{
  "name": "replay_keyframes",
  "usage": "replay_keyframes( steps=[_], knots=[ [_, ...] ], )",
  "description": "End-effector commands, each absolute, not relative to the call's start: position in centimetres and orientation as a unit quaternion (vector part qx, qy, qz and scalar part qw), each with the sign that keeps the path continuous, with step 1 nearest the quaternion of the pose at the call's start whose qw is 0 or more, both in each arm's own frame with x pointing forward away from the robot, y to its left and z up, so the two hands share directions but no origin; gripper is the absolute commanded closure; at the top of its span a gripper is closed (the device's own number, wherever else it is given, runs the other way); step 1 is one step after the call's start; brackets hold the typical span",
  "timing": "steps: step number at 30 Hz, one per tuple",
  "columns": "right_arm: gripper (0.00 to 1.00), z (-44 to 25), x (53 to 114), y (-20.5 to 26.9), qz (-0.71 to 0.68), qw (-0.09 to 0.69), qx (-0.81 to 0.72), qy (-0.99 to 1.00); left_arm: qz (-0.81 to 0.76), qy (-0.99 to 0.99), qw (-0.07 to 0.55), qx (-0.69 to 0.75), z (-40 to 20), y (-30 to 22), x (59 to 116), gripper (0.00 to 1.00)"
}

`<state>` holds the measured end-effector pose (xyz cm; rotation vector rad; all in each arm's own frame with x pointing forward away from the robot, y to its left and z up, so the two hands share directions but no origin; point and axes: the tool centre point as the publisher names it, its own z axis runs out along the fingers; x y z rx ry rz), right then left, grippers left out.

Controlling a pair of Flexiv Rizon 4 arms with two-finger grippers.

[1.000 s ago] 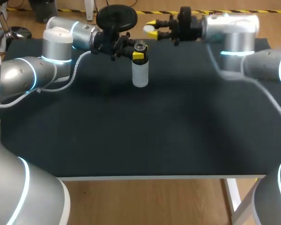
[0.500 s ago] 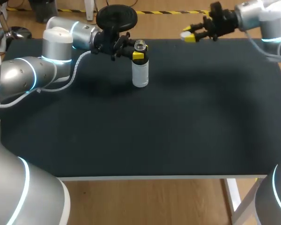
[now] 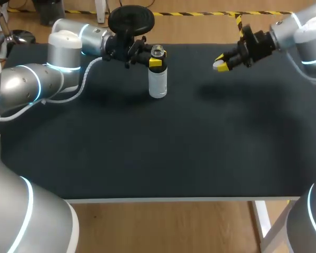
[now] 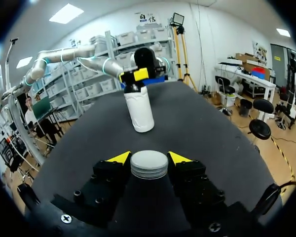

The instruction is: Unscrew the bottle cap

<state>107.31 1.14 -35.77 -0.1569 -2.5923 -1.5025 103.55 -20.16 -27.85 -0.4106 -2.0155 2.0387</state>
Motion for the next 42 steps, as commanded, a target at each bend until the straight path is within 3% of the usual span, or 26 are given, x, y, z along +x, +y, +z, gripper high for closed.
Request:
replay_keyframes(
  steps=[1,14,15,16,18,30,31,32,42],
  knots=[
    [1.0,-37.0,107.0,1.2,-0.482,0.055,-0.063,-0.872,0.698,-0.691,0.123,-0.142,-27.8,-20.1,103.6,1.0],
    [0.98,-39.8,107.2,0.4,-0.462,0.05,-0.079,-0.882,0.698,-0.691,0.123,-0.142,-27.8,-20.1,103.6,1.0],
    [0.73,-39.9,107.2,0.4,-0.462,0.051,-0.08,-0.882,0.698,-0.691,0.123,-0.142,-27.8,-20.1,103.6,1.0],
    [0.56,-40.0,107.2,0.4,-0.462,0.052,-0.081,-0.882,0.698,-0.691,0.123,-0.142,-27.8,-20.1,103.6,1.0],
    [0.0,-40.1,107.3,0.3,-0.462,0.054,-0.085,-0.881,0.698,-0.691,0.123,-0.142,-27.8,-20.1,103.6,1.0],
    [0.0,-38.8,108.0,-0.1,-0.502,0.043,-0.117,-0.856,0.698,-0.691,0.123,-0.142,-27.8,-20.1,103.6,0.99],
    [0.0,-38.6,108.0,-0.1,-0.512,0.043,-0.123,-0.849,0.698,-0.691,0.123,-0.142,-27.8,-20.1,103.6,0.56],
    [0.0,-38.2,108.1,-0.2,-0.521,0.041,-0.127,-0.843,0.698,-0.691,0.123,-0.142,-27.8,-20.1,103.6,0.0],
    [0.0,-38.2,108.1,-0.2,-0.521,0.041,-0.127,-0.843,0.698,-0.691,0.123,-0.142,-27.8,-20.1,103.6,0.0]
  ],
)
